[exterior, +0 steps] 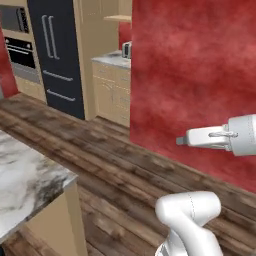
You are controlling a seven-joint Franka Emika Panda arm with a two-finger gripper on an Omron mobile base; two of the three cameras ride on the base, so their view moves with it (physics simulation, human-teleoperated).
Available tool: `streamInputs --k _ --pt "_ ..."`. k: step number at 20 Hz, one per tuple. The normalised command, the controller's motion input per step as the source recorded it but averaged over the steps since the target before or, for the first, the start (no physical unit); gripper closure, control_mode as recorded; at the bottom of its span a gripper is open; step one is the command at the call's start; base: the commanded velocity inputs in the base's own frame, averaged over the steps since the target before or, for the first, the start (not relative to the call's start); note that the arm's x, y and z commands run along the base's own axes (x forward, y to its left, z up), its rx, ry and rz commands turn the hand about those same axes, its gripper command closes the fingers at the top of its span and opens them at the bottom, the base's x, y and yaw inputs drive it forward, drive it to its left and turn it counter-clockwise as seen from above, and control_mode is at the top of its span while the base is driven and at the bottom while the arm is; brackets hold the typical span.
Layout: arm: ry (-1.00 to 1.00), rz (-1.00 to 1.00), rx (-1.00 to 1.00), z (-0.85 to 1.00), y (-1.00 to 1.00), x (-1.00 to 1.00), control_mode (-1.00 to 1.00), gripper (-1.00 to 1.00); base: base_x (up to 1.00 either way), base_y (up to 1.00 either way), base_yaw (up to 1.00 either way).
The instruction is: Get the candle and the liquor from the cabinet and move them to the dining counter.
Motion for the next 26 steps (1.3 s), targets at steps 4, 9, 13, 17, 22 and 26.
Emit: streamInputs --k 4,9,13,17,22,26 --pt "0.00 0.00 0.00 0.00 0.00 0.00 1.00 -1.00 0.55 -0.42 -0.33" --pt "0.00 0.00 0.00 0.00 0.00 0.00 1.00 -1.00 0.43 -0.62 -0.08" --pt "0.00 0.00 0.00 0.00 0.00 0.00 1.00 -1.00 0.59 -0.45 0.00" --pt "0.00 0.00 0.00 0.00 0.00 0.00 1.00 -1.00 0.77 -0.22 0.00" --pt "0.00 0.00 0.00 0.00 0.00 0.00 1.00 -1.00 0.92 -0.06 0.02" --pt "0.00 0.00 0.00 0.00 0.00 0.00 1.00 -1.00 1.00 0.05 0.01"
